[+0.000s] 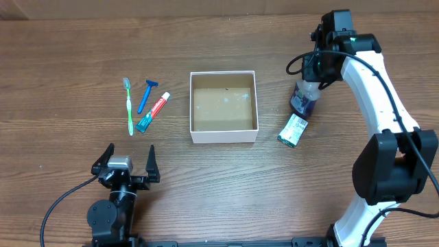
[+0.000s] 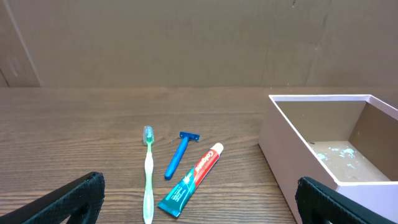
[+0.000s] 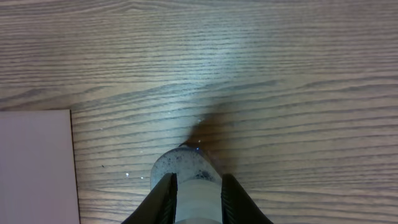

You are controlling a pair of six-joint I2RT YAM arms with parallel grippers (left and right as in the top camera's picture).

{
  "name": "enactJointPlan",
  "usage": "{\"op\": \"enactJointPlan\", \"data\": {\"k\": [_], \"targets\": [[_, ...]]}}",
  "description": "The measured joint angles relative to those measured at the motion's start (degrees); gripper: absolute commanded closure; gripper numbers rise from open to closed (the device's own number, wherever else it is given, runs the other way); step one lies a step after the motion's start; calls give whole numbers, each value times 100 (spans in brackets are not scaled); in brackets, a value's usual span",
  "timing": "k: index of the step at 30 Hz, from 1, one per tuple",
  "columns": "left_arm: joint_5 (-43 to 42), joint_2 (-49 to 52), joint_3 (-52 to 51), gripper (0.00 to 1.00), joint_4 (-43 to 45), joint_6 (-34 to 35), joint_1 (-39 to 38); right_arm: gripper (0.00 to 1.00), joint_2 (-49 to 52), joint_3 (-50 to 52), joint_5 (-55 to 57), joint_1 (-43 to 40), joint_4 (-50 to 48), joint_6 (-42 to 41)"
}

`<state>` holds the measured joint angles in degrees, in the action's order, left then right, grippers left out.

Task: Pack container
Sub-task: 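Reach right gripper to the blue soap pump bottle and grasp it, then lift the soap bottle with right gripper and lower it into the box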

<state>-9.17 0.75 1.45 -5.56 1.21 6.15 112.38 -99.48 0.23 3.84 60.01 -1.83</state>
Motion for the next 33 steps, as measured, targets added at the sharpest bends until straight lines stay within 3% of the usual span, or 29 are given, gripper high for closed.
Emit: {"op": "enactJointPlan", "data": {"k": [11, 16, 22, 33], "targets": [[0, 0, 0, 0, 0, 0, 0, 87, -957, -721, 474, 1023, 144, -570], [0, 0, 0, 0, 2, 0, 0, 87, -1537, -857, 1733, 2396, 133, -1279], [0, 0, 0, 0, 2, 0, 0, 86, -1287, -857, 2938, 3748, -111, -2175], [0, 0, 0, 0, 0, 0, 0, 86, -442, -857, 3027, 4039, -745, -3576]]}}
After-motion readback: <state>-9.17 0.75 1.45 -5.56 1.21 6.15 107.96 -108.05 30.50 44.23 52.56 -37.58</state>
